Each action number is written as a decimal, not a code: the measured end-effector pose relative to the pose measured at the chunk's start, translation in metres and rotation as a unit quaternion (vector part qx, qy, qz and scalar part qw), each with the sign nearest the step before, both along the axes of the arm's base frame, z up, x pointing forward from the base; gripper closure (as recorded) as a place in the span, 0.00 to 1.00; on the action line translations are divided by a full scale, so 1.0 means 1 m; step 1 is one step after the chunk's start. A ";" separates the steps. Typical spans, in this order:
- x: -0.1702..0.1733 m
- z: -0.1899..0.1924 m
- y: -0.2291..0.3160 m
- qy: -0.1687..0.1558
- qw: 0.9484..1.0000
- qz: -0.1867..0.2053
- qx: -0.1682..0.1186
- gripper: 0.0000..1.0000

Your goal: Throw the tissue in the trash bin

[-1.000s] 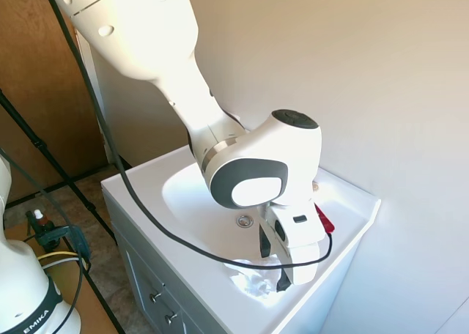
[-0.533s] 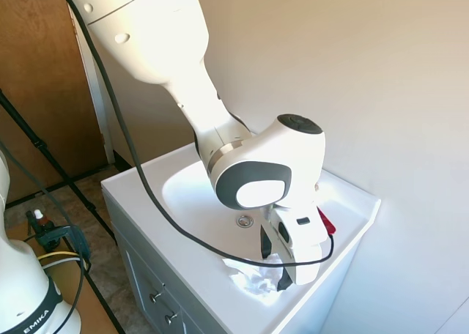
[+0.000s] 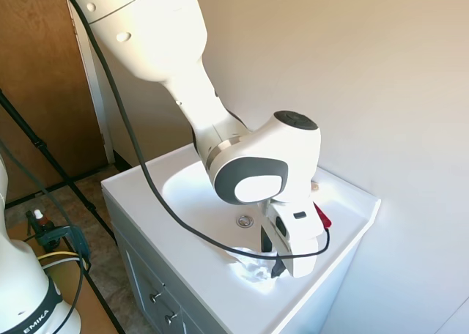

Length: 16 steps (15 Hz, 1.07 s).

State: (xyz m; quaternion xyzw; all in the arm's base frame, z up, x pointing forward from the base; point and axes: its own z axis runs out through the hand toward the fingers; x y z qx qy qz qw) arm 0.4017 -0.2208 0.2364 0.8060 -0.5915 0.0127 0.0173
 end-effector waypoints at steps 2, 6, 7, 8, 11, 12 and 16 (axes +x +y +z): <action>0.000 0.000 0.000 -0.001 1.000 0.001 0.001 1.00; -0.001 0.000 -0.001 -0.001 1.000 0.004 0.002 1.00; -0.001 0.000 -0.002 -0.002 1.000 0.005 0.002 1.00; 0.000 0.002 -0.001 -0.003 1.000 0.006 0.001 1.00; 0.007 0.021 0.007 -0.021 1.000 0.019 -0.003 1.00; 0.008 0.031 0.011 -0.028 0.999 0.022 -0.004 1.00; 0.010 0.082 0.046 -0.062 0.997 0.051 -0.001 1.00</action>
